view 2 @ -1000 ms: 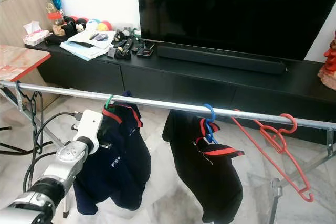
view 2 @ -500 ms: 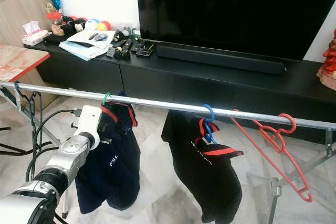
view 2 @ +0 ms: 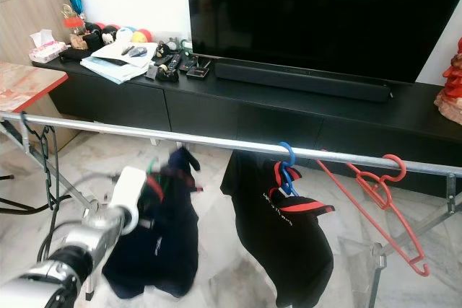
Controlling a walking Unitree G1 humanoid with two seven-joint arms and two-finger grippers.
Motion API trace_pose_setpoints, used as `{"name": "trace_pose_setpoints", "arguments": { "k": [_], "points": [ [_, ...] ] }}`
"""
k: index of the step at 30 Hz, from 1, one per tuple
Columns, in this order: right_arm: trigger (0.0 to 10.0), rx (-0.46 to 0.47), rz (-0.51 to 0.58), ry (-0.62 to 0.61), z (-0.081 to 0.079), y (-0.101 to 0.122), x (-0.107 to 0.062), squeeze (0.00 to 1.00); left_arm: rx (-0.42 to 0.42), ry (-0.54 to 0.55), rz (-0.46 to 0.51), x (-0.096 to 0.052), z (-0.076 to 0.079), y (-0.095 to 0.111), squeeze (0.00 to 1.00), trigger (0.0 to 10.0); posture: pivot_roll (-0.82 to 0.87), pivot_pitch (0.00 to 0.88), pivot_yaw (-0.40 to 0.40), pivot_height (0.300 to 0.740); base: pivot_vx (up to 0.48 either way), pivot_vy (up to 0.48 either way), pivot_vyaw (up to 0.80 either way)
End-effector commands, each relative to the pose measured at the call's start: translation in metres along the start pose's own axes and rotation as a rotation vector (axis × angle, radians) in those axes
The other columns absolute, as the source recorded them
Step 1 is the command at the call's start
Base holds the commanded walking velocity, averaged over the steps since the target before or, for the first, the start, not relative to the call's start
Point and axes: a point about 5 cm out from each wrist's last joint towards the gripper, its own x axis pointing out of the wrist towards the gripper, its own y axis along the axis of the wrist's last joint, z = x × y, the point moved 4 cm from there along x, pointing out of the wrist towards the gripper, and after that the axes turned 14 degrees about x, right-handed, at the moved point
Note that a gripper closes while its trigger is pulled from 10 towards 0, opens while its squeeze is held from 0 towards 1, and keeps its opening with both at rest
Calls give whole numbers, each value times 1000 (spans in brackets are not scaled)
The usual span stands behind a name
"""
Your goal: Hang hanger
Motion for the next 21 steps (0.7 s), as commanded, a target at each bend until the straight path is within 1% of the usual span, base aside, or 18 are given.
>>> {"name": "trace_pose_setpoints", "arguments": {
  "k": [1,2,3,5,6,7,8,10,12,13,15,16,17,18,19,20,21],
  "points": [
    [10000,1,-5,0,-1,-1,0,0,11,40,16,-2,-13,5,0,10000,-44,28,16,740,0,0,0],
    [10000,1,-5,0,-1,-1,0,0,11,40,16,-2,-13,5,0,10000,-44,28,16,740,0,0,0],
    [10000,1,-5,1,-1,-2,0,0,6,73,38,-3,-17,7,0,10000,-40,28,16,740,0,0,0],
    [10000,1,-5,1,-1,-2,0,0,-20,90,110,-5,-21,17,0,10000,-41,28,17,740,0,0,0],
    [10000,4,-1,0,-1,-1,0,0,-39,92,223,-10,-25,32,0,10000,-42,28,17,740,0,0,0],
    [10000,5,0,-1,-1,-1,0,0,-43,89,250,-11,-25,36,0,10000,-42,28,17,740,0,0,0],
    [10000,7,2,-2,-1,-1,0,0,-19,56,290,-14,-22,41,0,10000,-42,28,17,740,0,0,0],
    [10000,5,3,-5,0,-1,0,0,74,-24,355,-20,-14,48,0,10000,-42,27,17,740,0,0,0],
    [10000,4,4,-5,0,-1,0,0,161,-98,373,-25,-7,47,0,10000,-41,28,15,740,0,0,0],
    [10000,4,4,-4,0,-1,0,0,247,-135,380,-30,-8,44,0,10000,-39,28,16,740,0,0,0],
    [10000,4,4,-3,0,0,0,0,262,-125,398,-35,-18,46,0,10000,-37,25,15,740,0,0,0],
    [10000,4,4,-3,0,0,0,0,262,-125,398,-35,-18,46,0,10000,-37,25,15,740,0,0,0],
    [10000,5,5,-3,0,0,0,0,253,-95,423,-38,-28,52,0,10000,-35,23,13,740,0,0,0],
    [10000,5,6,-3,0,0,0,0,249,-79,437,-40,-33,55,0,10000,-35,23,12,740,0,0,0],
    [10000,5,6,-3,0,0,0,0,249,-79,437,-40,-33,55,0,10000,-35,23,12,740,0,0,0],
    [10000,4,6,-2,0,0,0,0,247,-33,443,-42,-42,60,0,10000,-35,23,10,740,0,0,0],
    [10000,3,6,-2,0,0,0,0,246,-2,449,-42,-47,63,0,10000,-34,22,9,740,0,0,0]
  ]
}}
